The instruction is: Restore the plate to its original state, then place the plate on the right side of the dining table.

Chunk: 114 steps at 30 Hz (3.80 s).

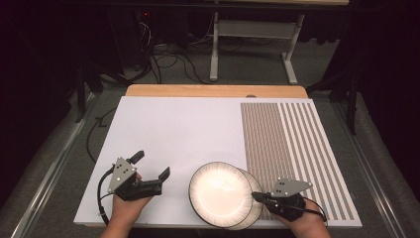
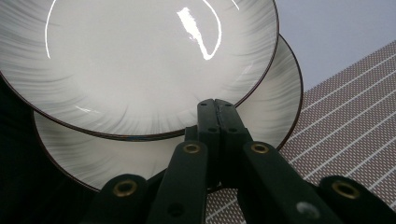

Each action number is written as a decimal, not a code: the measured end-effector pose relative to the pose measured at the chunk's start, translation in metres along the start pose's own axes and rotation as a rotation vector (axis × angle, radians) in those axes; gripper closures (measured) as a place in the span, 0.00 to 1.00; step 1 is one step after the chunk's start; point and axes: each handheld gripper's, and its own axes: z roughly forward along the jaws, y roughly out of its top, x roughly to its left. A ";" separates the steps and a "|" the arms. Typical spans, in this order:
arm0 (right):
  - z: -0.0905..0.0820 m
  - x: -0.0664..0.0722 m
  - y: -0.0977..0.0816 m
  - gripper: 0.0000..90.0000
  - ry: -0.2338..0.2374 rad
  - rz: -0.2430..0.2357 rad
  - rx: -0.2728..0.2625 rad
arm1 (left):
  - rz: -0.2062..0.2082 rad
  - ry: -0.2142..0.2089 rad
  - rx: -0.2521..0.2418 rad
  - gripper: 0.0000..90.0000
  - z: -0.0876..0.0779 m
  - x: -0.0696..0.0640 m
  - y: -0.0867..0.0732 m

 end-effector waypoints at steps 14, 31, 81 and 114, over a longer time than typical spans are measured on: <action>-0.010 -0.007 -0.003 1.00 -0.025 0.034 -0.031 | -0.004 0.000 -0.001 0.01 0.000 0.000 0.000; -0.021 -0.015 -0.007 1.00 -0.038 0.070 -0.066 | -0.004 0.000 0.000 0.01 0.000 0.000 0.000; -0.070 -0.050 -0.022 0.00 -0.419 0.267 -0.377 | 0.022 -0.015 0.062 0.00 0.001 -0.009 -0.002; -0.066 -0.036 -0.011 0.39 -0.379 0.183 -0.332 | 0.038 -0.030 0.076 0.00 0.002 -0.015 0.003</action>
